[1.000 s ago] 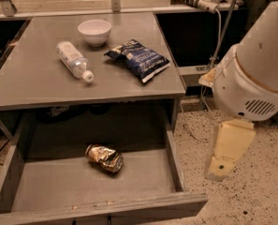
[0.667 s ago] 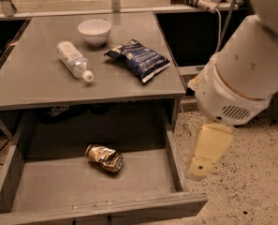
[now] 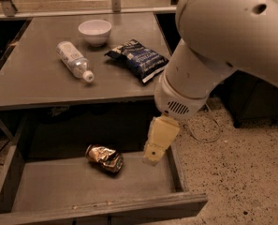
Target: Pick orange can from top drawer and place on counter
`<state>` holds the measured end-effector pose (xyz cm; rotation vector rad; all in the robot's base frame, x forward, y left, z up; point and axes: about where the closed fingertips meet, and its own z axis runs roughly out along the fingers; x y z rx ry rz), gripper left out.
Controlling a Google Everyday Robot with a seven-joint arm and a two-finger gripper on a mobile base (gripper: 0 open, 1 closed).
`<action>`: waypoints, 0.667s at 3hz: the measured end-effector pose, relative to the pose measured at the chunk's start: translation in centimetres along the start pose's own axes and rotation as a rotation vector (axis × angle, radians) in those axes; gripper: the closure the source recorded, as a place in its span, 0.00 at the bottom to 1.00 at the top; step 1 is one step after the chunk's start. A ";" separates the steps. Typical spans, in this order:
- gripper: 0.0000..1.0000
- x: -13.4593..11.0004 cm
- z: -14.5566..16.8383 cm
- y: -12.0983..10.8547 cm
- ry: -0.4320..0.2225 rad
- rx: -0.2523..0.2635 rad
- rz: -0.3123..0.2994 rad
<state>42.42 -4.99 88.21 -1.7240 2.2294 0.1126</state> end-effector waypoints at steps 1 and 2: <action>0.00 0.0 0.0 0.0 -0.001 0.000 0.021; 0.00 0.3 -0.1 0.6 -0.019 0.004 0.012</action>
Offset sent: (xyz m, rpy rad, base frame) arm -0.0137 -0.0051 -0.0063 0.0425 -0.0096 -0.0005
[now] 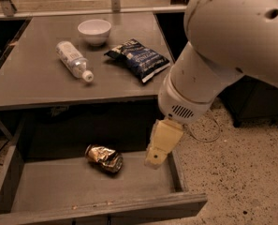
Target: Pick orange can from top drawer and place on counter
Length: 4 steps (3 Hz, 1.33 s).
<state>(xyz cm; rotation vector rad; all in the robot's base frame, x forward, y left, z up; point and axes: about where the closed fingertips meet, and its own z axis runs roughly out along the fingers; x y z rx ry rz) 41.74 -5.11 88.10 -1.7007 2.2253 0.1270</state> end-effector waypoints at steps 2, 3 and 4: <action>0.00 -5.5 10.1 2.9 0.004 -0.004 0.057; 0.00 -5.5 10.1 2.9 0.003 -0.005 0.057; 0.00 -6.4 12.7 3.5 -0.029 -0.022 0.072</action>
Offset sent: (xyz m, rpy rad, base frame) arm 0.0057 0.0952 -0.0928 0.0130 0.0026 -0.0663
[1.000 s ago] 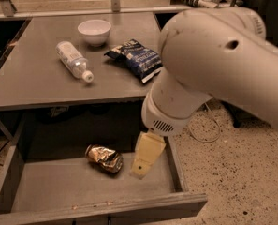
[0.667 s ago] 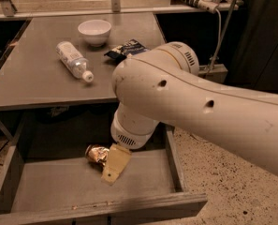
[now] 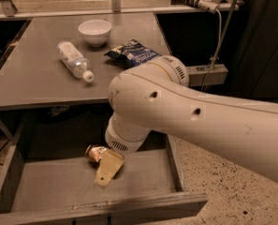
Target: Pick orange can from top drawer and place on counter
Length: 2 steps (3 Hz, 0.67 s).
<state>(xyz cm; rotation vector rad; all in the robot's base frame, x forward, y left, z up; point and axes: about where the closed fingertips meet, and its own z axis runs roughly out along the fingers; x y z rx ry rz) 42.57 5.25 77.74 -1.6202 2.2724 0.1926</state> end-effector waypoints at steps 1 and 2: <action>0.00 -2.8 6.7 0.3 -0.060 -0.060 0.091; 0.00 -2.7 6.7 0.4 -0.060 -0.046 0.077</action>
Offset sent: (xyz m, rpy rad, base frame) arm 0.0278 0.0687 -0.0856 0.1331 0.1084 -0.0911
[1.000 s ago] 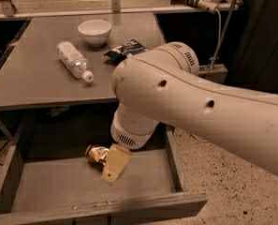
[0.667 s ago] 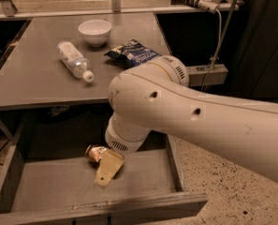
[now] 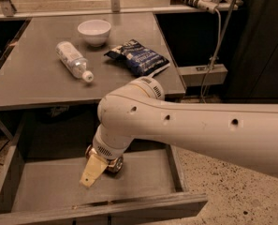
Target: Pick orange can from top drawer and place on counter
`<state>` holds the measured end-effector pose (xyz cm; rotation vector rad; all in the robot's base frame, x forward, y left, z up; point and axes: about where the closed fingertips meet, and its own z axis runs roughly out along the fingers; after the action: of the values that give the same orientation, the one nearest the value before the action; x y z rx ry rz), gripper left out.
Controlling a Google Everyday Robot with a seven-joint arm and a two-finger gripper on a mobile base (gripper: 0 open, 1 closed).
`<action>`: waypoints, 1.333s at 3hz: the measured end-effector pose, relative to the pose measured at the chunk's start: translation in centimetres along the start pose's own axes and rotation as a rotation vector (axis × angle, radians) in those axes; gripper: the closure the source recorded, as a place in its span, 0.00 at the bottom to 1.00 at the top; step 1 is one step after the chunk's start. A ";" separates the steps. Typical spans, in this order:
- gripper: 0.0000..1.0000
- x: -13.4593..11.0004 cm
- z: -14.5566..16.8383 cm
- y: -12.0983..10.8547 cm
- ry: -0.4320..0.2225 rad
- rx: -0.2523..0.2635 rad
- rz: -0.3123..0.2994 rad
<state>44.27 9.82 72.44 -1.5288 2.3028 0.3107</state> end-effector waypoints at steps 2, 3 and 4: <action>0.00 1.6 5.5 -0.1 -0.046 -0.017 0.068; 0.00 1.5 7.0 -0.7 -0.066 -0.028 0.086; 0.00 0.7 8.2 -1.4 -0.084 -0.037 0.089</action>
Offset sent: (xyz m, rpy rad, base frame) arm 0.0154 0.0129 -0.0884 0.1072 0.0336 -0.0974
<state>46.72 11.73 64.74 -1.4049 2.3154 0.4351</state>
